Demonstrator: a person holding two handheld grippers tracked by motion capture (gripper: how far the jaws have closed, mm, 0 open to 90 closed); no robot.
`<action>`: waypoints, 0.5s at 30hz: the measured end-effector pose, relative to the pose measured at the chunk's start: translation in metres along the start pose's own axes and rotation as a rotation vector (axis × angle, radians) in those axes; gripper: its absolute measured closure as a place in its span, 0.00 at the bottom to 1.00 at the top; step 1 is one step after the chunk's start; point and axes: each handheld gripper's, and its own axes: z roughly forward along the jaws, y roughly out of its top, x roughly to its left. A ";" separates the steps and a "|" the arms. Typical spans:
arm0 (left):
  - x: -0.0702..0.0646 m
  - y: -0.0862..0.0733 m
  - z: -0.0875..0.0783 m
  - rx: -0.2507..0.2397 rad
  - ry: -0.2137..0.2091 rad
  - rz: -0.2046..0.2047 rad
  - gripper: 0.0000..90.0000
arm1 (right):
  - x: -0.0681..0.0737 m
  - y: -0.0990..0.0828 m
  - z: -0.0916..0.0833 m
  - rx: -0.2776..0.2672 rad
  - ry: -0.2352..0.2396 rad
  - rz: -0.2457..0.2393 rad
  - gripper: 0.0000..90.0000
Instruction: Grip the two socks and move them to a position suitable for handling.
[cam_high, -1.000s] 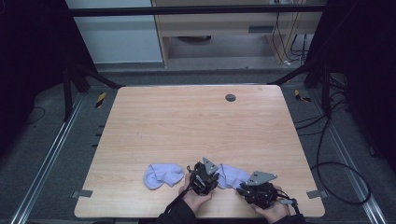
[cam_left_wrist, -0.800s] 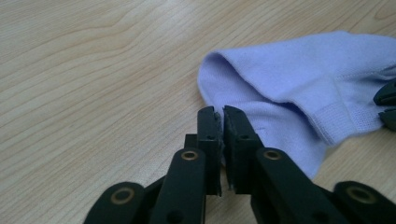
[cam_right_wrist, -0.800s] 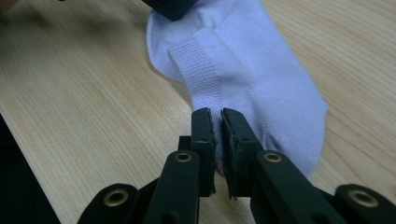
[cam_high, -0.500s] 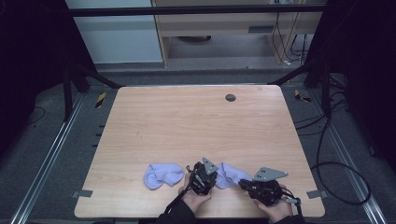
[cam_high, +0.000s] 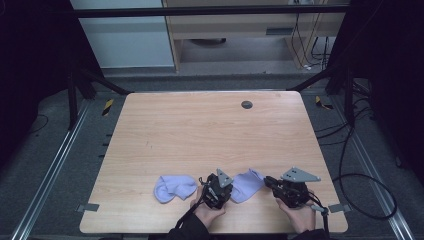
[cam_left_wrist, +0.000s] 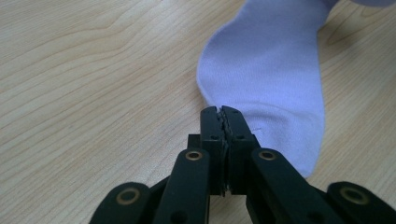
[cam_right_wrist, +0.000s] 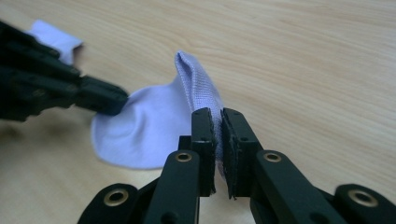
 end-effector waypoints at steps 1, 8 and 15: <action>0.000 0.000 0.000 0.001 0.000 0.001 0.98 | 0.000 0.000 0.000 0.000 0.000 0.000 0.93; -0.001 0.001 0.000 0.001 0.008 0.004 0.97 | -0.012 0.003 0.010 0.027 -0.047 0.048 0.93; 0.000 0.001 0.001 -0.002 0.016 0.003 0.96 | -0.027 0.009 0.030 0.076 -0.113 0.034 0.92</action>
